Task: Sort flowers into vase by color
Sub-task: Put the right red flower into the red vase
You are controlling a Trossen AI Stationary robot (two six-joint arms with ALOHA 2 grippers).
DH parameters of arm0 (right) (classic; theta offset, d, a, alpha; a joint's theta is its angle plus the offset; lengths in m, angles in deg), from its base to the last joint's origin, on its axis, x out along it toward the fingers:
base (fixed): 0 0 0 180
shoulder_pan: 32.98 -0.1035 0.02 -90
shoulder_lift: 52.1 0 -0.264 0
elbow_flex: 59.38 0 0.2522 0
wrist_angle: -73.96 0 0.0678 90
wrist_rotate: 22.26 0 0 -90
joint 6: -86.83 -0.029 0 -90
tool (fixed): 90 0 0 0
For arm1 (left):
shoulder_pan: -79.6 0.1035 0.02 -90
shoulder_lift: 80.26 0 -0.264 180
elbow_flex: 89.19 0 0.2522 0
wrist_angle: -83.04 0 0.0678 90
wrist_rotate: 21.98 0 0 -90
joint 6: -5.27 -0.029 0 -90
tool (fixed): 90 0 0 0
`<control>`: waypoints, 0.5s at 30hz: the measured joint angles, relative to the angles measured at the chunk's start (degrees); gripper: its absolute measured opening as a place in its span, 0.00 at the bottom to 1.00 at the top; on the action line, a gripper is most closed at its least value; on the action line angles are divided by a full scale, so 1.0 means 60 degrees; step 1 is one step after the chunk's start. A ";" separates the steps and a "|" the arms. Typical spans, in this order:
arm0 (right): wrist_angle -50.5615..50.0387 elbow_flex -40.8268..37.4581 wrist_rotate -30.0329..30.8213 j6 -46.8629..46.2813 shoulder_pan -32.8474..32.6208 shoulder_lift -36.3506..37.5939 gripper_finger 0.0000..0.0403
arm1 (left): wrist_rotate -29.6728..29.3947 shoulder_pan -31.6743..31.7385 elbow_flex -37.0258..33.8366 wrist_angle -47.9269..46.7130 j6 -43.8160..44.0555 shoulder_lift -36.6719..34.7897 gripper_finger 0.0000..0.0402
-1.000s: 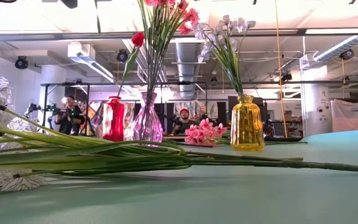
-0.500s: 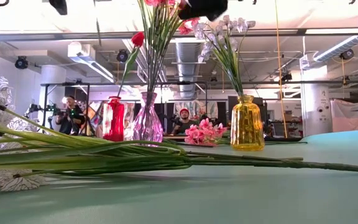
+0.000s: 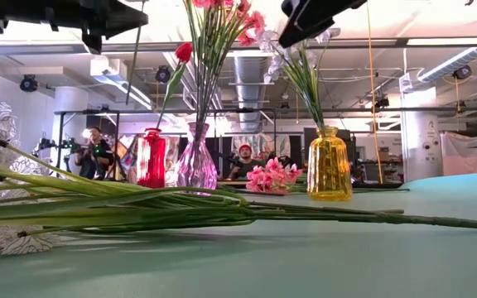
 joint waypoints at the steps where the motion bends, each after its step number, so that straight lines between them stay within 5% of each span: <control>1: -0.0012 -0.0010 -0.0021 0.0002 0.0000 0.0058 0.50 | 0.0231 0.0188 0.0000 -0.0012 -0.0002 -0.0005 0.00; 15: 0.1249 -0.1288 -0.0219 -0.0211 -0.0044 0.0928 0.50 | 0.3973 0.3644 -0.0011 0.0794 0.0468 0.0606 0.00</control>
